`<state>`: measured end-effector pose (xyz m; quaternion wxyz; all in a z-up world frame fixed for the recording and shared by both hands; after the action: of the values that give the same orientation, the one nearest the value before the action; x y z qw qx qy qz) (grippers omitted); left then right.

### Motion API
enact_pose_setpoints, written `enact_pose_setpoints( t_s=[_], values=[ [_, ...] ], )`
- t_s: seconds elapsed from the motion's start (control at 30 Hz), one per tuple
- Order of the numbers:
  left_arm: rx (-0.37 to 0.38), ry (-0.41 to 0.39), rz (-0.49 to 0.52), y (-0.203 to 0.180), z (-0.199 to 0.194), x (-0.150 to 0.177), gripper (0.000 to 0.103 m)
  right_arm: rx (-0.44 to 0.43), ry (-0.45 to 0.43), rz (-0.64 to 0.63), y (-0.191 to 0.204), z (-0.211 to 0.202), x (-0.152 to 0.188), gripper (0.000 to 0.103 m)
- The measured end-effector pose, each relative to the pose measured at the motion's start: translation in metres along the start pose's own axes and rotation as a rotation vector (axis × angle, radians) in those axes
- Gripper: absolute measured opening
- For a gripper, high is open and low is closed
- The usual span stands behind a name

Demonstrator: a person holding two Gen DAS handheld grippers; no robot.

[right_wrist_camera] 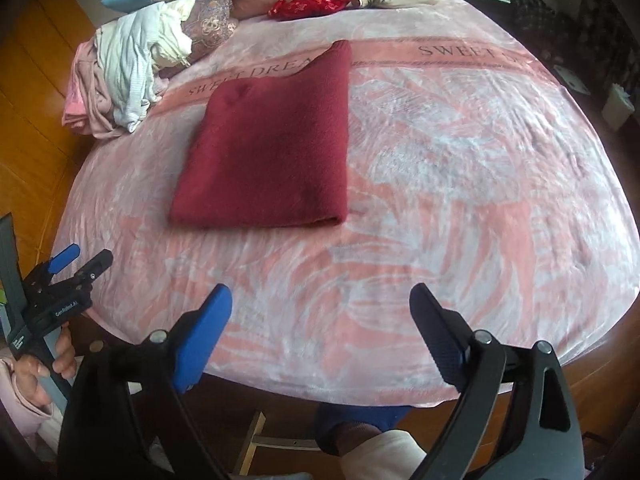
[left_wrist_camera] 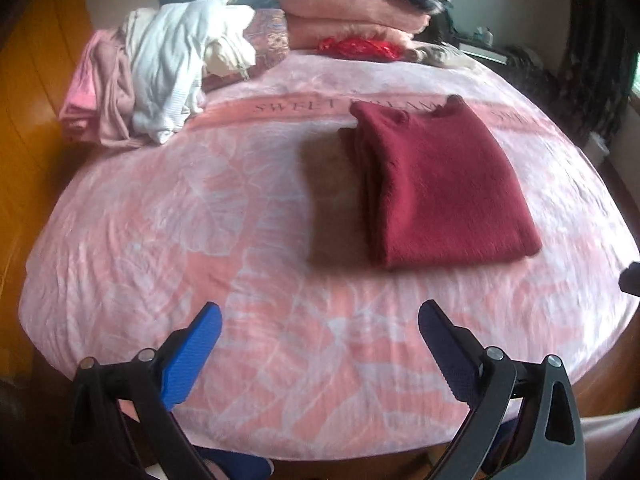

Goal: Fold small clothes

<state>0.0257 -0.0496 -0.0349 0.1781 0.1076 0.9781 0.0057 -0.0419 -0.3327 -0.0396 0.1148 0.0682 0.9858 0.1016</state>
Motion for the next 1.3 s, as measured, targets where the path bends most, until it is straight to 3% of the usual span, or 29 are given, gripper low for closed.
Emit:
enact_pose_setpoints(
  t_s=[0.27, 0.57, 0.8, 1.3],
  values=[
    [0.072, 0.004, -0.058, 0.0, -0.007, 0.015, 0.099, -0.025, -0.029, -0.046, 0.02, -0.008, 0.014, 0.09],
    [0.06, -0.064, -0.046, 0.002, -0.024, 0.011, 0.099, -0.05, -0.033, -0.059, 0.028, -0.007, 0.018, 0.09],
    [0.07, -0.071, -0.042, -0.001, -0.03, 0.011, 0.099, -0.107, -0.012, -0.019, 0.02, 0.002, 0.018, 0.09],
    [0.044, -0.056, -0.017, -0.008, -0.027, 0.015, 0.099, -0.122, 0.005, -0.057, 0.032, 0.011, 0.023, 0.09]
  ],
)
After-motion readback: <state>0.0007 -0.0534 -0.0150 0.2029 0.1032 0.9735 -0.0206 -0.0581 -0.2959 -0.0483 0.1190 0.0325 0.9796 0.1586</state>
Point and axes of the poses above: each gripper's, at about its wrist camera, not at the fingertips, and z roughly the way its jaws point, y to its left, x to its underside, the point moved 6 cm from there along z, roughly the way its jaws point, and after that the axes turned 12 degrees about y, right-handed, at the moved point
